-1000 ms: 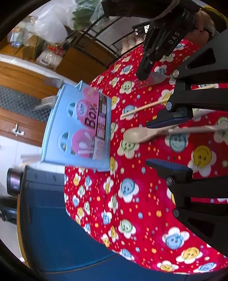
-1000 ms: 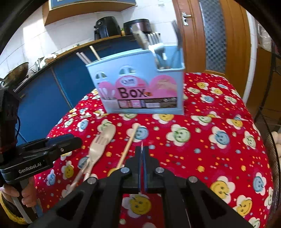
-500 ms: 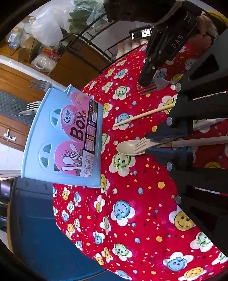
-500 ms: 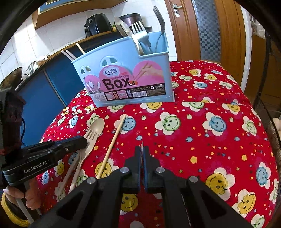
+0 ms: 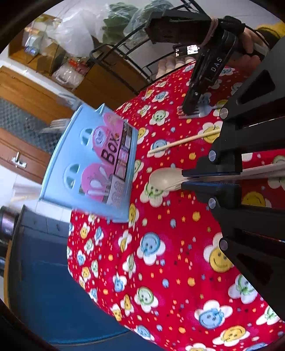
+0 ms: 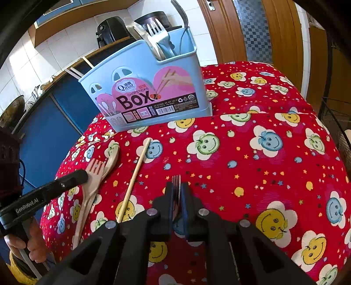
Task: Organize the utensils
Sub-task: 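Close the right tool on the metal fork while the left tool grasps a beige fork, then lift both forks and carry them above the blue holder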
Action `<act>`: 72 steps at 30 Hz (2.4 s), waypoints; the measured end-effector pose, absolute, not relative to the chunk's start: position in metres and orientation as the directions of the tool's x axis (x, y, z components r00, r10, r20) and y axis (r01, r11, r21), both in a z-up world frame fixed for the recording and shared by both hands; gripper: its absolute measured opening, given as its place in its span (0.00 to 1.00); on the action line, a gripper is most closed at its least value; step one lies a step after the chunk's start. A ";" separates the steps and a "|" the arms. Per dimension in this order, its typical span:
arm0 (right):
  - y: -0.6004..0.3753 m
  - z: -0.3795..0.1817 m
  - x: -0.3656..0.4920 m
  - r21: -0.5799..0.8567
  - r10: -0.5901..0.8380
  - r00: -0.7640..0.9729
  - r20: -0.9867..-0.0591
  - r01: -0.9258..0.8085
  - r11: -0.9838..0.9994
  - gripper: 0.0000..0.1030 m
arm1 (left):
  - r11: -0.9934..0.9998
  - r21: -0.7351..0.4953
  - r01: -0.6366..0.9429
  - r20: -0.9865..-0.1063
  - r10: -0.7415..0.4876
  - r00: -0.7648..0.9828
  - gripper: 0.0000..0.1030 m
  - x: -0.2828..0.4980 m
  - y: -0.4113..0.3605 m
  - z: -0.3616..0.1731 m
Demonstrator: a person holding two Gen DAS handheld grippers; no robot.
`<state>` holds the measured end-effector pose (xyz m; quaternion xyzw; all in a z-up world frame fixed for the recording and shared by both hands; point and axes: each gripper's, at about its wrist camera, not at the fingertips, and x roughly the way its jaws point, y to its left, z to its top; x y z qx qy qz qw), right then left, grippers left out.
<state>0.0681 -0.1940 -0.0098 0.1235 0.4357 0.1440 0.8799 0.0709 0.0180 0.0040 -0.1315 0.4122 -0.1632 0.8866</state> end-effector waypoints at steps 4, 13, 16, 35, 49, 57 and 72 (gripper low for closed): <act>-0.191 -0.012 0.068 0.338 0.362 0.574 -0.734 -0.152 0.929 0.17 | 0.918 -0.371 0.141 -0.691 -0.374 0.619 0.02 0.072 0.031 0.003; -0.189 -0.012 0.071 0.336 0.363 0.564 -0.742 -0.155 0.929 0.17 | 0.931 -0.353 0.093 -0.739 -0.338 0.583 0.03 0.083 0.037 -0.012; -0.190 -0.012 0.072 0.337 0.363 0.562 -0.743 -0.155 0.929 0.17 | 0.929 -0.357 0.096 -0.742 -0.344 0.575 0.04 0.084 0.037 -0.011; -0.196 -0.014 0.078 0.379 0.394 0.538 -0.745 -0.144 0.914 0.17 | 0.906 -0.404 0.124 -0.741 -0.404 0.536 0.26 0.090 0.032 -0.016; -0.200 -0.005 0.074 0.427 0.434 0.558 -0.707 -0.152 0.891 0.03 | 0.917 -0.362 0.169 -0.731 -0.392 0.559 0.25 0.084 0.020 -0.008; -0.201 0.037 0.053 0.346 0.370 0.694 -0.617 -0.183 0.920 0.03 | 0.910 -0.365 0.197 -0.646 -0.399 0.650 0.24 0.066 0.027 0.020; -0.196 0.104 0.034 0.193 0.243 0.846 -0.474 -0.169 0.967 0.03 | 0.891 -0.360 0.277 -0.470 -0.429 0.771 0.24 0.043 0.032 0.077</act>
